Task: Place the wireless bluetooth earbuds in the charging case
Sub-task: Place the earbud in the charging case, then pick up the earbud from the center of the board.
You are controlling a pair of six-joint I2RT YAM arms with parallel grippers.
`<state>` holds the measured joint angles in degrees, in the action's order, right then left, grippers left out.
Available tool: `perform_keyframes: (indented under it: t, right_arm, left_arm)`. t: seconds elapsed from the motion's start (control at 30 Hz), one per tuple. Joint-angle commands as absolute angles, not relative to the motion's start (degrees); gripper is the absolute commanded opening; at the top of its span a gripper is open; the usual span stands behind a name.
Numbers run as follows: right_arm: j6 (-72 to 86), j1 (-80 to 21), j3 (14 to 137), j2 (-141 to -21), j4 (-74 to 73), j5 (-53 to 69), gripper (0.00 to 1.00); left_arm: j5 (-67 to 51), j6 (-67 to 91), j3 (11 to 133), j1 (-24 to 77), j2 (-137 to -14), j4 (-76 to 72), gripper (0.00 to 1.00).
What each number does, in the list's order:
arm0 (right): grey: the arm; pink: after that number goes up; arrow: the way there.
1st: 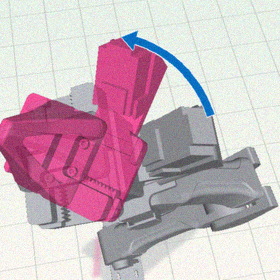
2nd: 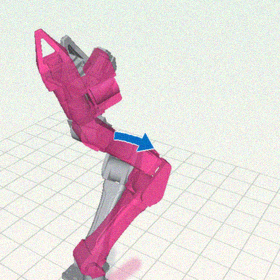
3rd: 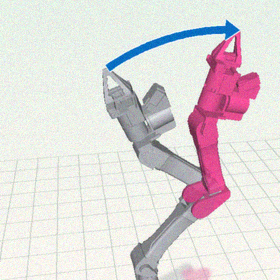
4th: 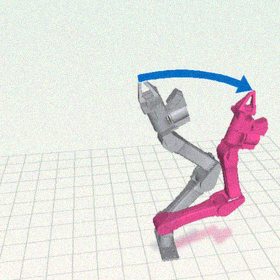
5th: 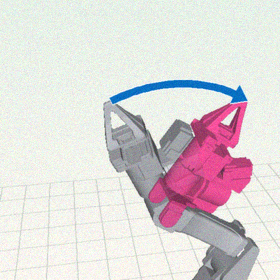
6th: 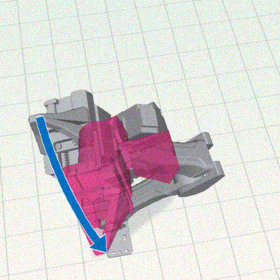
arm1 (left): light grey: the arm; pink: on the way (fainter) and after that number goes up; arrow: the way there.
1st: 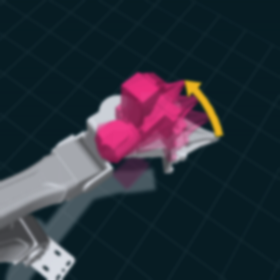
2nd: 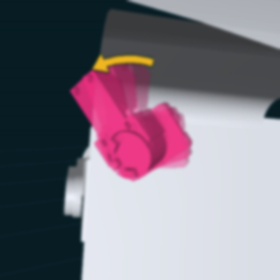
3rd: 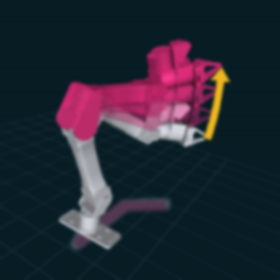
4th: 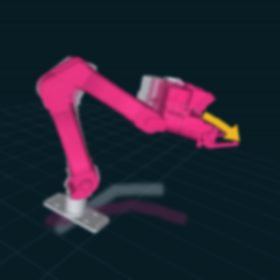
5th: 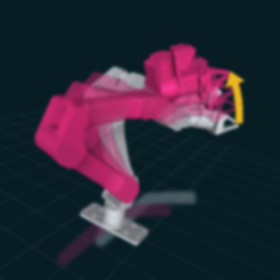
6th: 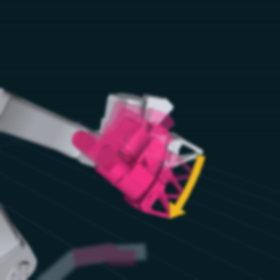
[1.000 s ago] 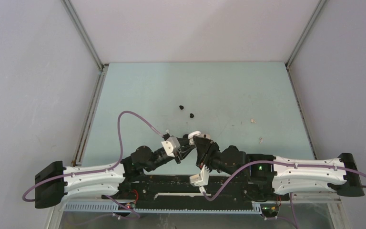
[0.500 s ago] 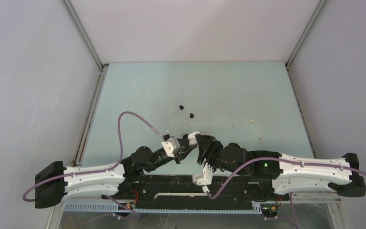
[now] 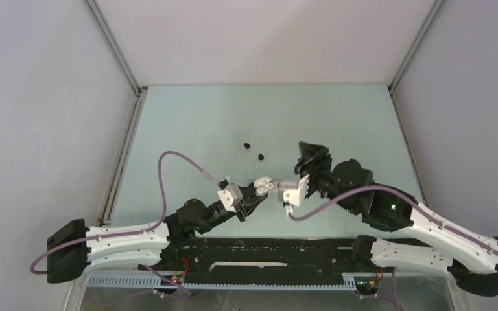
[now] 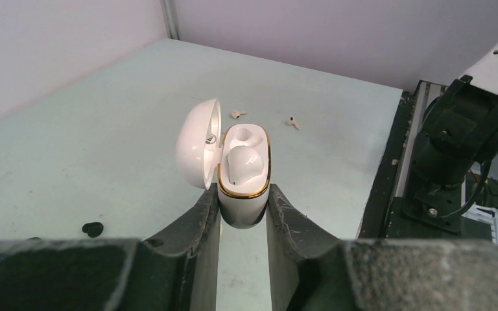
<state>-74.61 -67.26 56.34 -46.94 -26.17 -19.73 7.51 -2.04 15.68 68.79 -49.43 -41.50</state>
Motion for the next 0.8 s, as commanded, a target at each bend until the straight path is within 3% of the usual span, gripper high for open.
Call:
perform_keyframes:
  t: [0.0,0.13,0.3,0.63,0.77]
  right_arm:
    - [-62.1,-54.5,61.0,-46.6,-28.9,-11.6,0.56]
    - [-51.8,-39.9,62.8,-48.6,-31.2,-1.0,0.54]
    - [-37.7,-30.0,66.3,-55.2,-35.1,9.1,0.51]
    - [-15.2,-28.3,69.2,-72.2,-31.8,21.3,0.44]
    - [-10.2,-33.1,70.9,-81.4,-26.2,14.2,0.41]
  left_arm:
    - [9.9,1.6,15.8,69.2,-47.9,-43.8,0.00]
    - [12.3,3.9,15.3,69.2,-45.9,-41.2,0.00]
    - [18.0,6.8,14.7,69.1,-41.6,-37.1,0.00]
    - [30.9,11.4,17.8,67.8,-28.3,-19.7,0.00]
    - [38.7,14.2,19.6,67.2,-24.2,-12.3,0.00]
